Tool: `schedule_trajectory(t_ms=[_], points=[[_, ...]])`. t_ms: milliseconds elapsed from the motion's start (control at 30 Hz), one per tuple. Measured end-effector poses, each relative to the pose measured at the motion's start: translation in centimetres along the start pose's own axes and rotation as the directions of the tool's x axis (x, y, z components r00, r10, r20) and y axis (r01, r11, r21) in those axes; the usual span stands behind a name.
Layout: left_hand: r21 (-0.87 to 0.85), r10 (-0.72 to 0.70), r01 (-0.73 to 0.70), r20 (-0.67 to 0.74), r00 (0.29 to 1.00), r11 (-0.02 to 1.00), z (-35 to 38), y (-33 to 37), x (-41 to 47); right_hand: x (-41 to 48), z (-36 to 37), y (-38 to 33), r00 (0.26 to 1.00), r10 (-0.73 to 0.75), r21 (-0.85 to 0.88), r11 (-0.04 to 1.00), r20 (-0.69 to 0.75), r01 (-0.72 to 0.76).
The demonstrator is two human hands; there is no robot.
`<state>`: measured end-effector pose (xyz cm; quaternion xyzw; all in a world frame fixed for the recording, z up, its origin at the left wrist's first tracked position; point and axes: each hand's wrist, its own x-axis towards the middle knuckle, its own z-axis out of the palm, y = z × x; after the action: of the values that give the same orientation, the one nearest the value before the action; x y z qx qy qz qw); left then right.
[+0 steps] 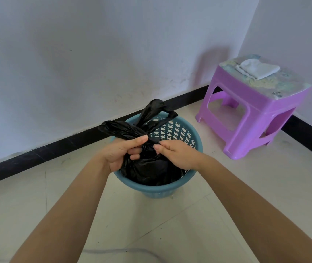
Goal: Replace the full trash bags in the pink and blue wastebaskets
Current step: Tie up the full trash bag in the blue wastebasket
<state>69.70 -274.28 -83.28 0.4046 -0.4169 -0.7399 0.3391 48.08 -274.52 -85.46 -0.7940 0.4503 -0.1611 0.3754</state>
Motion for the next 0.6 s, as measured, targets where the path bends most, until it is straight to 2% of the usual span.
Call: schedule_trajectory(t_ms=[100, 167, 267, 333, 400, 433, 500, 533, 600], points=[[0.123, 0.001, 0.011, -0.095, 0.996, 0.992, 0.3, 0.2, 0.2, -0.3, 0.2, -0.1, 0.999, 0.041, 0.14, 0.989, 0.021, -0.044], [0.116, -0.019, 0.032, -0.114, 0.993, 0.993, 0.5, 0.3, 0.2, -0.4, 0.0, 0.0, 0.995, 0.092, 0.256, 0.962, 0.024, -0.095], [0.102, -0.046, 0.057, -0.102, 0.994, 0.993, 0.5, 0.5, 0.2, -0.6, -0.6, 0.0, 0.986, 0.164, 0.498, 0.856, -0.004, -0.14], [0.128, -0.062, 0.071, -0.069, 0.996, 0.989, 0.5, 0.6, 0.2, -0.4, -0.9, -0.2, 0.984, 0.173, 0.596, 0.795, -0.049, -0.11], [0.154, -0.077, 0.079, -0.019, 0.997, 0.985, 0.7, 0.7, 0.1, 0.1, -1.0, -1.0, 0.99, 0.102, 0.684, 0.73, -0.095, -0.009], [0.143, -0.084, 0.081, 0.011, 0.996, 0.986, 0.8, 0.7, 0.1, 0.3, -1.2, -1.7, 0.992, 0.079, 0.763, 0.646, -0.1, 0.026], [0.105, -0.09, 0.084, 0.059, 0.994, 0.991, 0.9, 0.6, 0.1, 0.9, -1.8, -3.1, 0.984, 0.127, 0.95, 0.302, -0.128, 0.084], [0.105, -0.092, 0.083, 0.081, 0.992, 0.991, 1.0, 0.5, 0.2, 1.1, -2.0, -3.4, 0.972, 0.177, 0.984, 0.114, -0.158, 0.139], [0.129, -0.093, 0.078, 0.12, 0.988, 0.989, 1.4, 0.3, 0.3, 1.4, -2.0, -3.7, 0.944, 0.297, 0.968, -0.155, -0.145, 0.198]])
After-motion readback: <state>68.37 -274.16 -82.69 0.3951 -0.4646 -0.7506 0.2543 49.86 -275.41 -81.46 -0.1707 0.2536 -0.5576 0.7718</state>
